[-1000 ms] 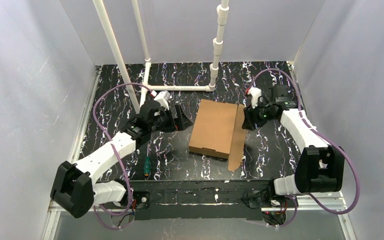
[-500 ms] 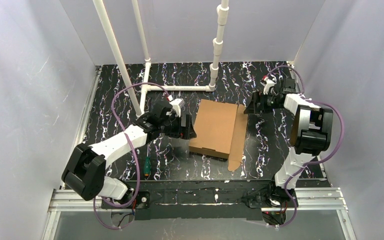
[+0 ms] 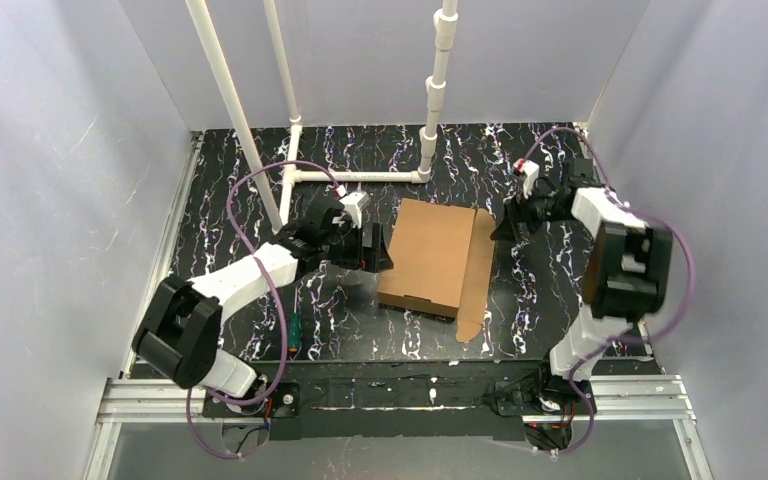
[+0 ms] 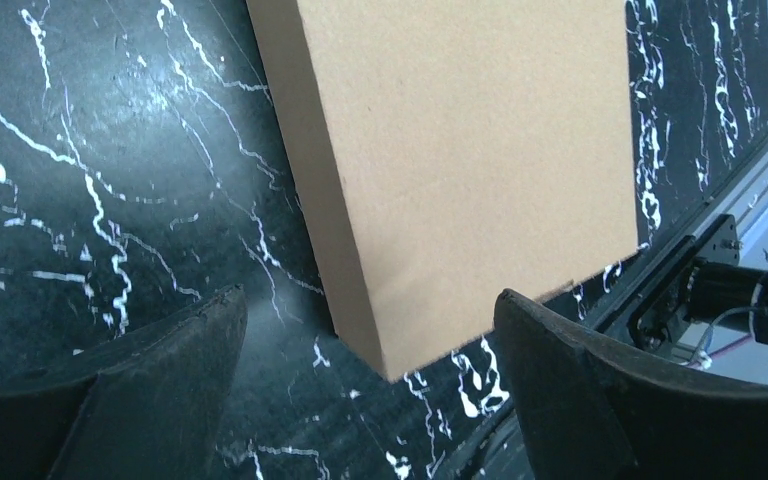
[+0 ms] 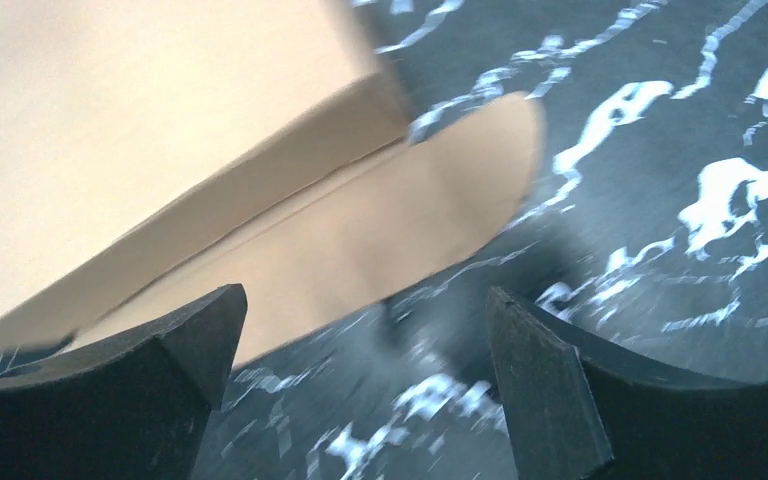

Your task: Fold the paper box

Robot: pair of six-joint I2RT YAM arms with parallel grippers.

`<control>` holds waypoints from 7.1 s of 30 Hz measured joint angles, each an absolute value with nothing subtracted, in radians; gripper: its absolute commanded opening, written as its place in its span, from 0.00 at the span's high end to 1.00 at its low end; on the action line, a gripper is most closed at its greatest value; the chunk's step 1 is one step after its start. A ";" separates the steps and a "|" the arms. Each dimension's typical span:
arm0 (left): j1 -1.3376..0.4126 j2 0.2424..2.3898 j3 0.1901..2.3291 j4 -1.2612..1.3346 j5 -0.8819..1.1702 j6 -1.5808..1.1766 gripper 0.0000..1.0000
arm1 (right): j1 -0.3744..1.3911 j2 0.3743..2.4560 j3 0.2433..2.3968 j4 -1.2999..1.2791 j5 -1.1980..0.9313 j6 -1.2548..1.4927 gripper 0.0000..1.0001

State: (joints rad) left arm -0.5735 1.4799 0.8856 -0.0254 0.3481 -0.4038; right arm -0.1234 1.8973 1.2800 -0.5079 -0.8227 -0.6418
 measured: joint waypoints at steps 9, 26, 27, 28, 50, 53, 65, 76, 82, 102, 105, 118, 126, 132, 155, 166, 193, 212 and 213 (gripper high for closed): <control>-0.593 1.142 0.691 0.044 0.340 -0.541 0.10 | -0.109 1.257 0.944 -0.667 -0.875 -1.018 0.10; -0.634 1.273 0.799 0.015 0.313 -0.419 0.07 | -0.119 1.811 1.193 -0.271 -0.690 -0.463 0.22; -0.629 1.301 0.825 0.004 0.324 -0.396 0.07 | -0.125 1.866 1.237 -0.259 -0.693 -0.430 0.22; -0.624 1.336 0.858 -0.007 0.340 -0.371 0.07 | -0.129 1.914 1.277 -0.253 -0.698 -0.397 0.22; -0.585 1.665 0.997 -0.075 0.377 -0.313 0.18 | -0.112 2.225 1.588 -0.422 -0.914 -0.371 0.37; -0.585 1.665 0.997 -0.076 0.374 -0.322 0.18 | -0.118 2.226 1.588 -0.491 -0.939 -0.421 0.38; -0.578 1.672 0.996 -0.083 0.363 -0.345 0.21 | -0.142 2.211 1.507 -0.692 -1.069 -0.604 0.44; -0.577 1.672 0.987 -0.075 0.369 -0.379 0.20 | -0.166 2.147 1.396 -0.707 -1.027 -0.682 0.64; -0.572 1.674 0.988 -0.076 0.391 -0.399 0.18 | -0.149 2.014 1.264 -0.589 -0.889 -0.691 0.80; -0.551 1.759 1.139 -0.159 0.401 -0.374 0.14 | -0.038 1.818 1.083 -0.403 -0.701 -0.820 0.99; -0.548 1.789 1.166 -0.180 0.369 -0.346 0.13 | -0.009 1.814 1.083 -0.384 -0.682 -0.817 0.99; -0.502 1.813 1.157 -0.126 0.379 -0.370 0.13 | -0.001 1.776 1.049 -0.337 -0.662 -0.818 0.99; -0.481 1.818 1.133 -0.097 0.422 -0.426 0.14 | -0.001 1.757 1.017 -0.315 -0.661 -0.828 0.99; -0.476 1.824 1.132 -0.091 0.442 -0.444 0.14 | -0.001 1.753 1.007 -0.300 -0.661 -0.830 0.99; -0.466 1.841 1.132 -0.079 0.491 -0.484 0.14 | 0.033 1.695 0.933 -0.224 -0.645 -0.824 0.99; -0.459 1.842 1.132 -0.092 0.514 -0.466 0.16 | 0.097 1.695 0.960 -0.242 -0.540 -0.823 0.99; -0.458 1.876 1.180 -0.162 0.584 -0.421 0.15 | 0.244 1.805 1.204 -0.496 -0.309 -0.834 0.63; -0.440 1.705 1.156 -0.207 0.456 -0.431 0.10 | 0.176 1.634 1.200 -0.581 -0.353 -0.816 0.32; -0.438 1.673 1.146 -0.213 0.449 -0.430 0.10 | 0.176 1.604 1.187 -0.582 -0.363 -0.820 0.33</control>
State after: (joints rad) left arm -0.4381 1.6730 1.1458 -0.2131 0.4488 -0.4297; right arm 0.1761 1.6039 1.1873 -0.5819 -0.3626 -0.8196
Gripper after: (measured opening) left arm 0.907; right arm 0.694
